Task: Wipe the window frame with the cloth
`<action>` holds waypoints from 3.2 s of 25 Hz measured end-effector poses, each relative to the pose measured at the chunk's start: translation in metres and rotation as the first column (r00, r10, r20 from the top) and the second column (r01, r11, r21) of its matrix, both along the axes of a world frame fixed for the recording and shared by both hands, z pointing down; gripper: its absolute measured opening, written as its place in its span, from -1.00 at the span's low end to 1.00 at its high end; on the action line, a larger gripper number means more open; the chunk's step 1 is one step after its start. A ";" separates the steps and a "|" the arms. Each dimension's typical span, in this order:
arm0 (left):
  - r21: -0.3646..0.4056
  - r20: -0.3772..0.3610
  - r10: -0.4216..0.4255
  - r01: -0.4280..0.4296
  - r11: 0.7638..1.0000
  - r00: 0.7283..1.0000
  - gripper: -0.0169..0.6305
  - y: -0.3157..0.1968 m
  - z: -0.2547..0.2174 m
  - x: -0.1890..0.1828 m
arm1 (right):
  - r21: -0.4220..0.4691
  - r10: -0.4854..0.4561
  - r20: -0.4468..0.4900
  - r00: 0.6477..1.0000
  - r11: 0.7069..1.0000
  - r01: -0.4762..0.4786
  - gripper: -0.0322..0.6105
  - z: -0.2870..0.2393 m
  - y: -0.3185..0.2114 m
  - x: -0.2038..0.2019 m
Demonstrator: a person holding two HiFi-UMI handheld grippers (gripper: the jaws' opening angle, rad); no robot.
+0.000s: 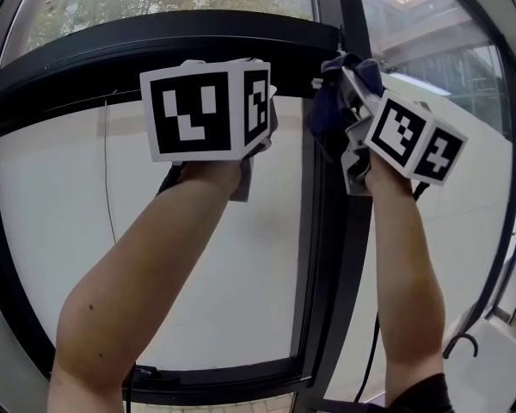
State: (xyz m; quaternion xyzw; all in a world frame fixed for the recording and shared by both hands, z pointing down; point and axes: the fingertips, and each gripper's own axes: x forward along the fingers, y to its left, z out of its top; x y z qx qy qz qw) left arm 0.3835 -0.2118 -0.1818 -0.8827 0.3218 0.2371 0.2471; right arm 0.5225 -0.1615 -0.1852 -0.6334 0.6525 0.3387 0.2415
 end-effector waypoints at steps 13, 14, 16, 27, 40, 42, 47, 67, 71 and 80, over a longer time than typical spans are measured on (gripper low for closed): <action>-0.033 0.083 0.041 -0.038 0.999 0.996 -0.97 -0.018 0.028 0.026 | -0.008 0.099 0.000 0.995 0.995 -0.099 -0.49 -0.004 -0.018 0.024; -0.023 0.098 0.035 -0.033 0.999 0.995 -0.97 -0.019 0.031 0.026 | -0.009 0.121 -0.020 0.992 0.993 -0.121 -0.49 -0.004 -0.018 0.023; -0.012 0.110 0.027 -0.026 1.000 0.994 -0.97 -0.023 0.036 0.024 | -0.021 0.164 -0.063 0.985 0.986 -0.165 -0.49 0.000 -0.021 0.019; -0.120 0.062 0.115 -0.107 0.987 0.991 -0.97 -0.038 0.077 0.026 | -0.056 0.134 -0.054 0.989 0.989 -0.137 -0.49 0.035 -0.027 0.020; -0.120 0.120 0.140 -0.126 0.985 0.983 -0.97 -0.023 0.111 0.025 | -0.119 0.191 -0.062 0.980 0.973 -0.197 -0.49 0.079 -0.029 0.016; -0.053 0.156 0.100 -0.093 0.994 0.983 -0.97 -0.018 0.116 0.022 | -0.127 0.199 -0.052 0.979 0.971 -0.204 -0.49 0.087 -0.029 0.016; -0.068 0.210 0.146 -0.134 0.989 0.967 -0.97 -0.022 0.145 0.027 | -0.140 0.250 -0.051 0.967 0.957 -0.254 -0.49 0.105 -0.030 0.017; -0.202 0.237 0.296 -0.251 0.947 0.925 -0.97 -0.025 0.224 0.023 | -0.302 0.346 -0.045 0.937 0.890 -0.343 -0.49 0.197 -0.036 0.016; -0.238 0.240 0.314 -0.257 0.937 0.919 -0.97 -0.028 0.245 0.029 | -0.333 0.353 -0.051 0.934 0.876 -0.349 -0.48 0.215 -0.036 0.018; -0.307 0.262 0.377 -0.294 0.905 0.888 -0.97 -0.038 0.289 0.038 | -0.389 0.406 -0.038 0.913 0.835 -0.388 -0.48 0.256 -0.034 0.023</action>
